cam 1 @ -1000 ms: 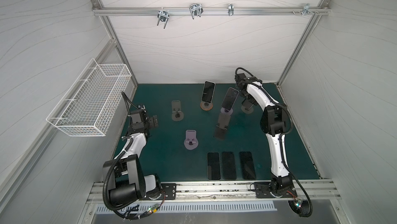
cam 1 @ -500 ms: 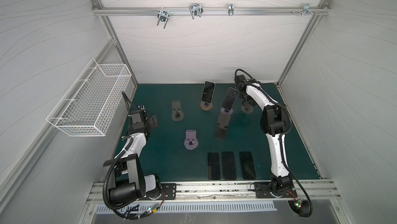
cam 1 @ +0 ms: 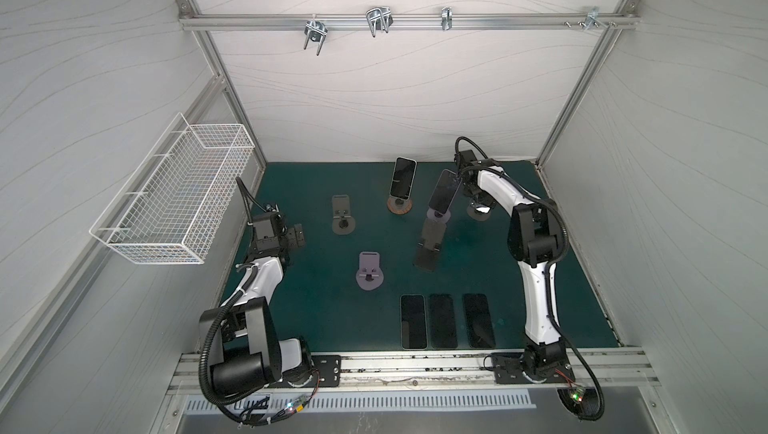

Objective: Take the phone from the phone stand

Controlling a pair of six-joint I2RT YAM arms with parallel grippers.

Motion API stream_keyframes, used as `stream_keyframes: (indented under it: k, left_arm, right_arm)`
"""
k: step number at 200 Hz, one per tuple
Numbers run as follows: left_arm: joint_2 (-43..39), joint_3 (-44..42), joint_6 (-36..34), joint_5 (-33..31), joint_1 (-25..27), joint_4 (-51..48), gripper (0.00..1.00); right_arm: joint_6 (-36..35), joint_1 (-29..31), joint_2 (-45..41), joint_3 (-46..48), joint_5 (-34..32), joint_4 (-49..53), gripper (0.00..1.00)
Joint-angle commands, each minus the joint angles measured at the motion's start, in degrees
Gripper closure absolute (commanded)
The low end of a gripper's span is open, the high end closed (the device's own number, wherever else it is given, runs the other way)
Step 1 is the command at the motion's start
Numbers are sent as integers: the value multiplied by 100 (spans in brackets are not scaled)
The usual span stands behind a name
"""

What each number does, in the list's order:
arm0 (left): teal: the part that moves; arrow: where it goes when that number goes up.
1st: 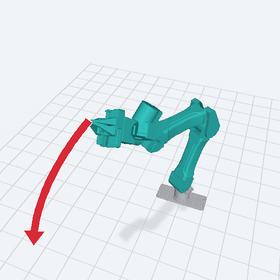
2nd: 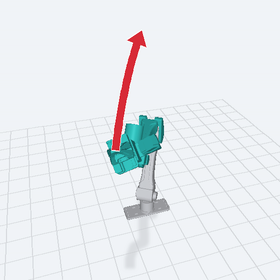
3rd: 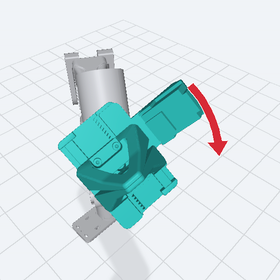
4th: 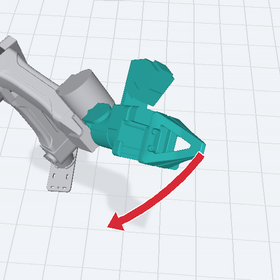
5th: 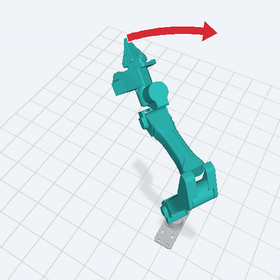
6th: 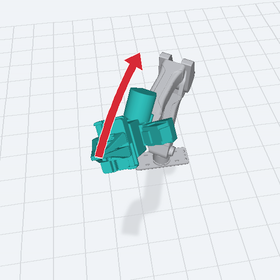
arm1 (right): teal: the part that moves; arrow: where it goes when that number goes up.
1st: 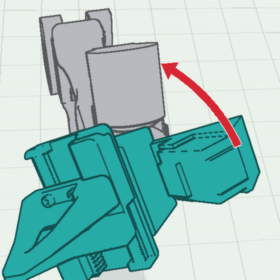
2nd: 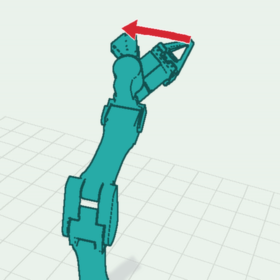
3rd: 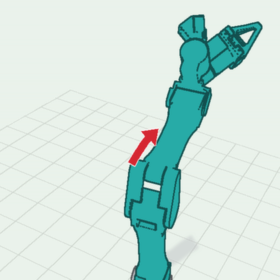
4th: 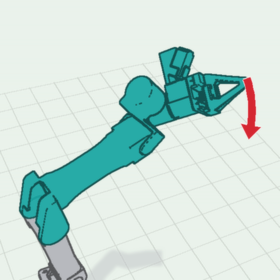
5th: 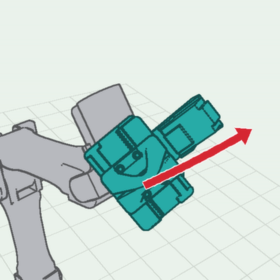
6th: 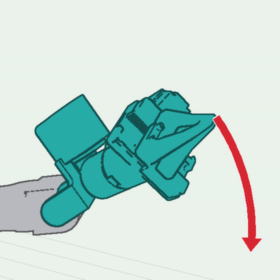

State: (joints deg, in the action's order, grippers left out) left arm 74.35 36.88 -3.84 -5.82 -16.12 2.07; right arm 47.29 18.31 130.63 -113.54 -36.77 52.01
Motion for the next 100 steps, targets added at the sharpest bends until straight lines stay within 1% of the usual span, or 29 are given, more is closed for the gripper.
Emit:
stream_keyframes:
  k: [1,26,57,81,100]
  left_arm:
    - [27,179,49,-92,-29,194,1]
    - [43,185,58,-109,-31,185,1]
    - [32,187,54,-112,-29,191,1]
    - [25,178,59,-122,-32,198,1]
    - [27,179,67,-124,-28,196,1]
  right_arm:
    - [-313,30,-407,169,84,-241,23]
    - [-581,23,-581,495,158,-599,22]
    - [-1010,-5,-781,783,551,-1001,19]
    - [-1193,-20,-913,966,760,-1199,18]
    - [-1319,-38,-974,1023,802,-1237,17]
